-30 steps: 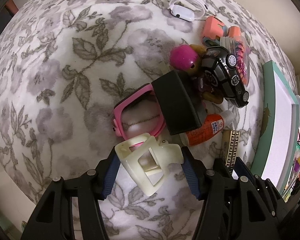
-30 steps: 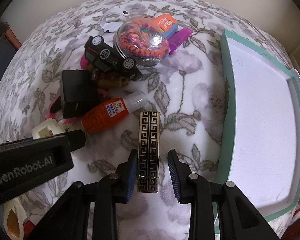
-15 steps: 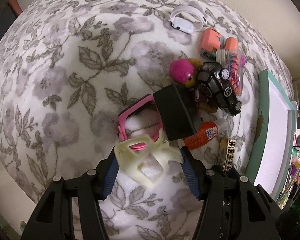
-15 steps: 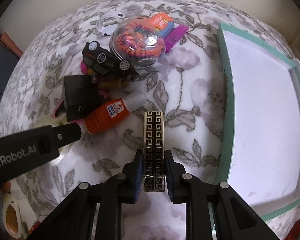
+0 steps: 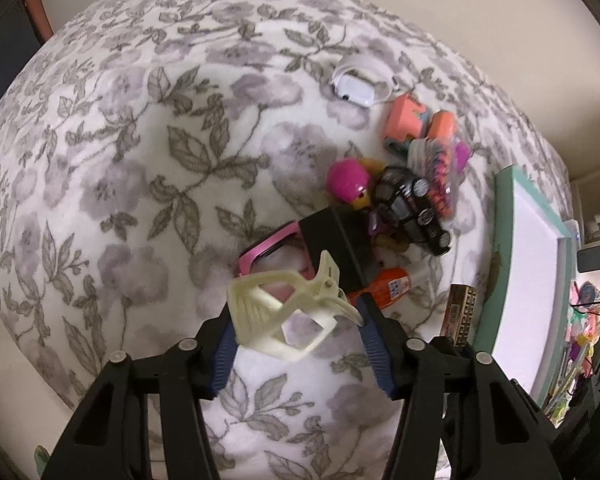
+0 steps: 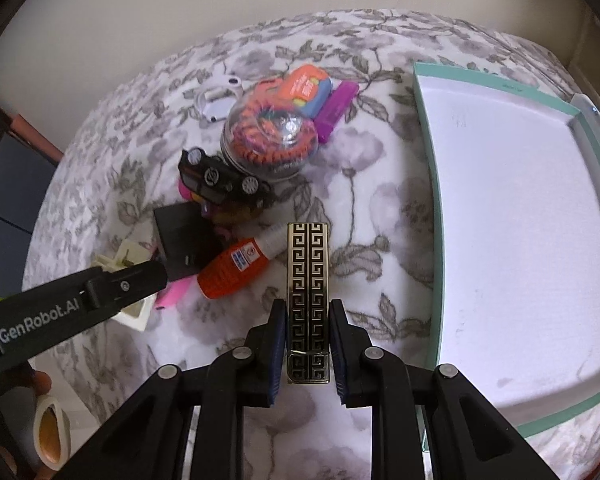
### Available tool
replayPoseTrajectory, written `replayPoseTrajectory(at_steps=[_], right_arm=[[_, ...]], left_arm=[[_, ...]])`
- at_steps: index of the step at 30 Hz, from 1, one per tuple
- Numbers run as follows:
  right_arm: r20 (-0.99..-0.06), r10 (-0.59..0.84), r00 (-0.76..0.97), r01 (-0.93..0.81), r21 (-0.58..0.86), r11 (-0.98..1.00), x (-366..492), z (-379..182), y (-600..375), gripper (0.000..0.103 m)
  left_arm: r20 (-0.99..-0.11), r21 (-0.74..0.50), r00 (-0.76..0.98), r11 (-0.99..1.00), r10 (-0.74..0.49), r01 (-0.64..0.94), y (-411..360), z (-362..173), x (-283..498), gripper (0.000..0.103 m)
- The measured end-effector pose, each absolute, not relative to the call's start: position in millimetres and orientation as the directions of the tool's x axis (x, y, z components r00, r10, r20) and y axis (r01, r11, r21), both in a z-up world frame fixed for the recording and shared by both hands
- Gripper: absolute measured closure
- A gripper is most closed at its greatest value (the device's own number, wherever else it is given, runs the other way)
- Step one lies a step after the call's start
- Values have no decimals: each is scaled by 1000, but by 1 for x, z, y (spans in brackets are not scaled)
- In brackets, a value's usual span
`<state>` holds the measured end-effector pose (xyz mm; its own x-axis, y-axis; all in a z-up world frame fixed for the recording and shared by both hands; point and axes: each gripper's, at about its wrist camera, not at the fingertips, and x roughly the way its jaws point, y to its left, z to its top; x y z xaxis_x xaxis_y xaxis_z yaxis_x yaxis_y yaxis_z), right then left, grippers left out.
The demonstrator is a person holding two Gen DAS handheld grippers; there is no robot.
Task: Organize rigid objects
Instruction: 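Carry the gold bar and cream clip over the white tray with both tools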
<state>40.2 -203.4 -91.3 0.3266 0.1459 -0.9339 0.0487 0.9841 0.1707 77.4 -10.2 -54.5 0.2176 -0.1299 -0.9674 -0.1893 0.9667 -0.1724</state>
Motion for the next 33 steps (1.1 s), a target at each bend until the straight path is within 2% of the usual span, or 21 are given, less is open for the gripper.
replayPoseTrajectory(at_steps=[11,20,33], right_arm=[[-888,123,443,137,203,970,43,-59,-215,81],[-860,19,511,277,185,943,50,-38,-267,81],[-870,-119,478,494,155,856,49,-51,-369,81]], left_arm=[[-938,-216,305,967,-167,-135,-24,-12,66,45],[-944,-191,276,982,-183,-2,-98,-7,87,45],[-945,-181,253,975,-208,126,-190,-14,114,45]])
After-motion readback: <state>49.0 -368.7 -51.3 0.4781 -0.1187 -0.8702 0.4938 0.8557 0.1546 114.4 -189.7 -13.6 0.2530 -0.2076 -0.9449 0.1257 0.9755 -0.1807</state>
